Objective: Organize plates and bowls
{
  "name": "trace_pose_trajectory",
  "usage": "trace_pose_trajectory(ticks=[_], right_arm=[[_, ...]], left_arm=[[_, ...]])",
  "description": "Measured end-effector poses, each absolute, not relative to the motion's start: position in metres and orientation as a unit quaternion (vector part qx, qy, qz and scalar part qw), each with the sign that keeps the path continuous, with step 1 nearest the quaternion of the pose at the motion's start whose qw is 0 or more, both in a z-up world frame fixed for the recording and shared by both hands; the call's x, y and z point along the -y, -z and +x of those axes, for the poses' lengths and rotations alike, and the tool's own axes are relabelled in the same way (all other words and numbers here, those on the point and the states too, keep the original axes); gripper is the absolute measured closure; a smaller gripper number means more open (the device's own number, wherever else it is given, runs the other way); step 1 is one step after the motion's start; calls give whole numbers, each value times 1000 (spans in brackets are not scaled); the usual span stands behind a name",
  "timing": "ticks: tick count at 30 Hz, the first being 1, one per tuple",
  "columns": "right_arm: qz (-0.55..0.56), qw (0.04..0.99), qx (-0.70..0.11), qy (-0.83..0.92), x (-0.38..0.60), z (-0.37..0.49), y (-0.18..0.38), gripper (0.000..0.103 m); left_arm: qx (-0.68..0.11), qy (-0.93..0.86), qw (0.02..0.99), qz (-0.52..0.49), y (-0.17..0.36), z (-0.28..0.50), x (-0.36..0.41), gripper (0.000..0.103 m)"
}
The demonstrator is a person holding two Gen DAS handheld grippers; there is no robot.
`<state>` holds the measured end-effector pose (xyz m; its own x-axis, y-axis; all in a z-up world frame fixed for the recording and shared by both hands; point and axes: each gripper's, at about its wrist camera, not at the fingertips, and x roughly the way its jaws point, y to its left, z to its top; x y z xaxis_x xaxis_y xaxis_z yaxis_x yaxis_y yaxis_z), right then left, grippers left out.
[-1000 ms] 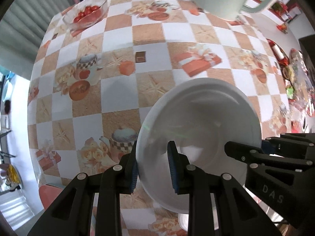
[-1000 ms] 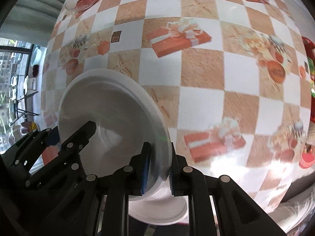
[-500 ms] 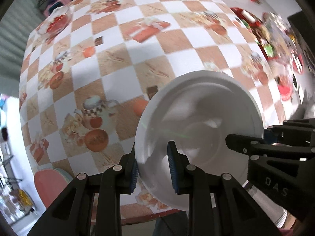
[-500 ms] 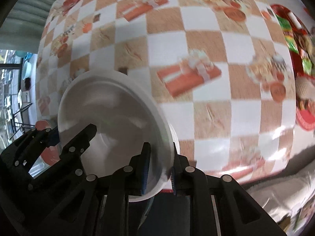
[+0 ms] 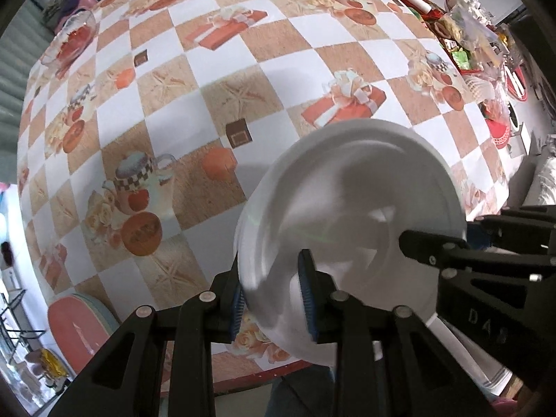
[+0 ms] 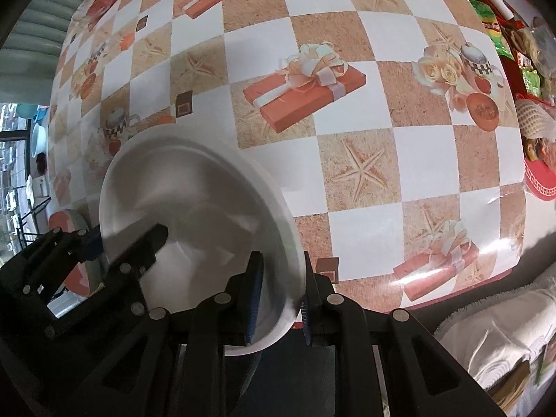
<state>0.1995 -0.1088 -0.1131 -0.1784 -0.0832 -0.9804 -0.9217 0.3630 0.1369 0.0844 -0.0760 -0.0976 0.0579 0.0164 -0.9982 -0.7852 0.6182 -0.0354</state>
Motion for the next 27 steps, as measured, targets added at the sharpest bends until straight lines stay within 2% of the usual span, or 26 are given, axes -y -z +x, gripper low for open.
trace_pose_trajectory(ticks=[4,7,8,9,10,11,16,22,27], right_arm=[[-382,512,-654,-406,115,204,111,82],[-376,516,-655,-404,119,207,107,81],[-373,518,-655,-404,120,208,105,61],[-369,520,-655,-406,121,209,102,20],[-361,524,-654,-410,123,210,99,5],[-351,530,-651,-415,125,211,92,0],[-335,542,-647,-419,131,211,76,0],[-318,558,-636,-427,142,209,56,0],[-364,567,-593,-440,147,189,40,0]], left_arm=[[-610,-307,665,-302,93,81,80,42],[-603,-308,675,-292,83,76,81,30],[-599,-307,679,-293,80,73,81,23],[-594,-307,683,-294,77,70,79,23],[-588,-308,688,-294,72,66,78,22],[-586,-310,689,-291,69,63,77,20],[-587,-317,694,-271,56,52,77,8],[-558,-320,726,-244,25,37,85,8],[-571,-326,722,-214,10,31,92,8]])
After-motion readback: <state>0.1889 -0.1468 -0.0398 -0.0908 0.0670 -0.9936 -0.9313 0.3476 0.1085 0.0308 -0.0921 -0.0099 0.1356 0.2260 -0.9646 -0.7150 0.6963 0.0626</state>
